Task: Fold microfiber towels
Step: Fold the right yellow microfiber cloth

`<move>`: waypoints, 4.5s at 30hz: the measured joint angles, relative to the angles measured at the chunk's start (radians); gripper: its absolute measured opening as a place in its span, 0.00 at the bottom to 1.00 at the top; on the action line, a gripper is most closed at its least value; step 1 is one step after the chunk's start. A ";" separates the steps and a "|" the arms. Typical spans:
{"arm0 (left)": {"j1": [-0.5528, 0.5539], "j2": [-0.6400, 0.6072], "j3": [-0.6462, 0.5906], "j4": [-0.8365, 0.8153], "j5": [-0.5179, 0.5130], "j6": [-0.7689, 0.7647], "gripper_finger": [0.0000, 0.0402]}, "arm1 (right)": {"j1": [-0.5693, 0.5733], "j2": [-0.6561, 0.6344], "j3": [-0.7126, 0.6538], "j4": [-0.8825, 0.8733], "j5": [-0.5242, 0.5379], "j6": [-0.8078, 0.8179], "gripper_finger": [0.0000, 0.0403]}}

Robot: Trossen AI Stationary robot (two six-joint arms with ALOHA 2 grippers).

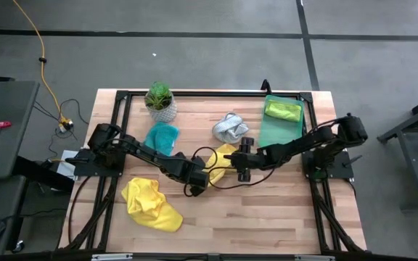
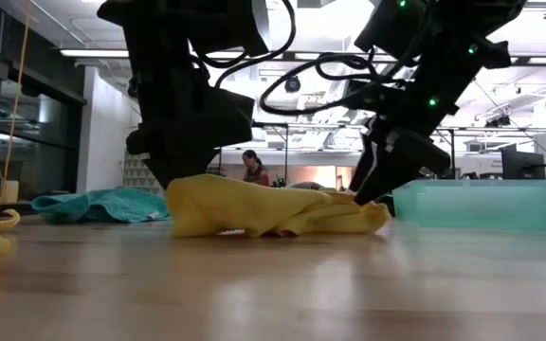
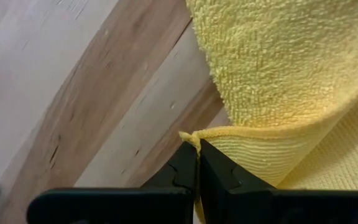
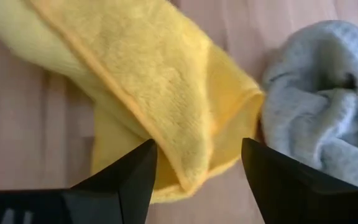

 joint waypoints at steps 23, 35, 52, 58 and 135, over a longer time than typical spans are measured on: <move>0.000 0.000 0.000 0.002 -0.001 0.000 0.00 | -0.028 0.001 0.000 -0.056 -0.041 0.030 0.24; 0.000 0.000 0.001 0.004 -0.001 0.016 0.00 | -0.032 0.052 -0.001 -0.037 -0.042 0.155 0.08; 0.107 -0.391 0.007 -0.141 -0.279 0.323 0.00 | -0.033 -0.416 0.084 -0.429 -0.060 0.382 0.00; 0.220 -0.573 0.042 -0.113 -0.353 0.525 0.00 | -0.051 -0.519 0.286 -0.661 -0.057 0.367 0.00; 0.124 -0.738 -0.544 0.252 -0.385 -0.440 0.00 | -0.108 0.151 0.161 0.172 -0.475 0.461 0.00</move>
